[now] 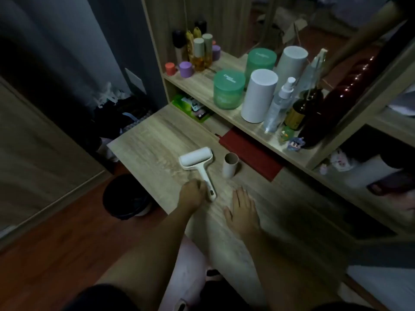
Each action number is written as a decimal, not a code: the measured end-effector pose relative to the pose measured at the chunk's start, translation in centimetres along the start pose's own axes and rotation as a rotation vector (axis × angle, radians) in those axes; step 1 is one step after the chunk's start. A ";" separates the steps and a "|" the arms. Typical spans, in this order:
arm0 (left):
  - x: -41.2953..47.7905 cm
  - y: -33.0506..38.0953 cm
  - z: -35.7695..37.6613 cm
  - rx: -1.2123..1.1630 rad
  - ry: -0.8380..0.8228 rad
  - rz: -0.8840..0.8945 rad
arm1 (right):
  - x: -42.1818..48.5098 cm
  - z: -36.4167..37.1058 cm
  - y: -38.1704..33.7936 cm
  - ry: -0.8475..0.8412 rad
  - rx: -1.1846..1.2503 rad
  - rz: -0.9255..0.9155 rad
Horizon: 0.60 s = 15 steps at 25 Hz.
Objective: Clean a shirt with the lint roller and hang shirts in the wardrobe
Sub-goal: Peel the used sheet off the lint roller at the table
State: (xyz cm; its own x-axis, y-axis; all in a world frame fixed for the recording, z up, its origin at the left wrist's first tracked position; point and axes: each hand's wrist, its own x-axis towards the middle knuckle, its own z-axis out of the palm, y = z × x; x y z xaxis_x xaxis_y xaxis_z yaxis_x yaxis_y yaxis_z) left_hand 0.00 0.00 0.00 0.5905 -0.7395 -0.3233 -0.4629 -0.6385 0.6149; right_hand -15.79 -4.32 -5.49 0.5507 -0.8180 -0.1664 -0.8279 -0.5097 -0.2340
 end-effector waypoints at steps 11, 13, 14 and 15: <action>3.4 1.7 3.1 -0.428 0.144 -0.385 | -0.1 0.6 0.2 0.085 -0.034 0.020; 2.4 1.5 2.3 -0.443 0.200 -0.335 | -0.1 0.8 0.4 0.065 -0.014 0.021; 1.7 1.3 1.8 -0.427 0.222 -0.316 | -0.1 0.9 0.4 0.049 0.005 0.023; 0.9 0.9 1.2 -0.409 0.231 -0.294 | 0.0 1.0 0.5 0.043 0.017 0.015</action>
State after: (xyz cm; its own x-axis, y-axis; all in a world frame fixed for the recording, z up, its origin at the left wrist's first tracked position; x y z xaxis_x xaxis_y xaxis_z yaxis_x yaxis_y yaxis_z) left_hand -0.72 -1.52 -0.60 0.8071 -0.4470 -0.3857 0.0106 -0.6422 0.7664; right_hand -16.09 -4.31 -6.56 0.5329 -0.8363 -0.1288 -0.8339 -0.4931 -0.2481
